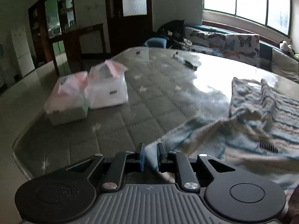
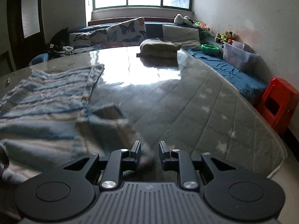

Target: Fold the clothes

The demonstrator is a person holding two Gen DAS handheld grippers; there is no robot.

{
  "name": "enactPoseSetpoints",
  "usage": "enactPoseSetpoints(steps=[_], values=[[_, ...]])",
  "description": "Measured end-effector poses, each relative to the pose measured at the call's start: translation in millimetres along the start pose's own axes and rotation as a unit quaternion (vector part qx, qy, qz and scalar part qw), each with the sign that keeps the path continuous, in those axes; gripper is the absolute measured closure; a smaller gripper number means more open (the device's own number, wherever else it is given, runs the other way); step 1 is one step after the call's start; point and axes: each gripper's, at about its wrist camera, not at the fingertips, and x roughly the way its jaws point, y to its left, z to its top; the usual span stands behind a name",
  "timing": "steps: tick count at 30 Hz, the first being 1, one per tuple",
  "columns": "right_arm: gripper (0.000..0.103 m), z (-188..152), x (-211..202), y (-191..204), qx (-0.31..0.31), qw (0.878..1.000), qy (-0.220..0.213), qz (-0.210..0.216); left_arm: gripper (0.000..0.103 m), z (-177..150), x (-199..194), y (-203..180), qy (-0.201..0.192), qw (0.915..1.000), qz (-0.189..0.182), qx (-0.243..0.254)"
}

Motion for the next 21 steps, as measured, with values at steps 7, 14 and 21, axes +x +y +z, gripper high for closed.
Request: enactPoseSetpoints(steps=[7, 14, 21], values=[[0.082, 45.5, 20.3, 13.8, -0.016, 0.999, -0.028, 0.041, 0.06, 38.1, 15.5, -43.8, -0.023, 0.9975, -0.053, 0.04], [0.081, 99.6, 81.7, 48.4, -0.016, 0.993, 0.005, 0.118, 0.054, 84.1, 58.2, -108.7, -0.029, 0.9902, -0.095, 0.098], [0.074, 147.0, 141.7, 79.6, -0.023, 0.988, 0.028, 0.147, 0.054, 119.6, 116.8, -157.7, -0.017, 0.9844, -0.108, 0.138]])
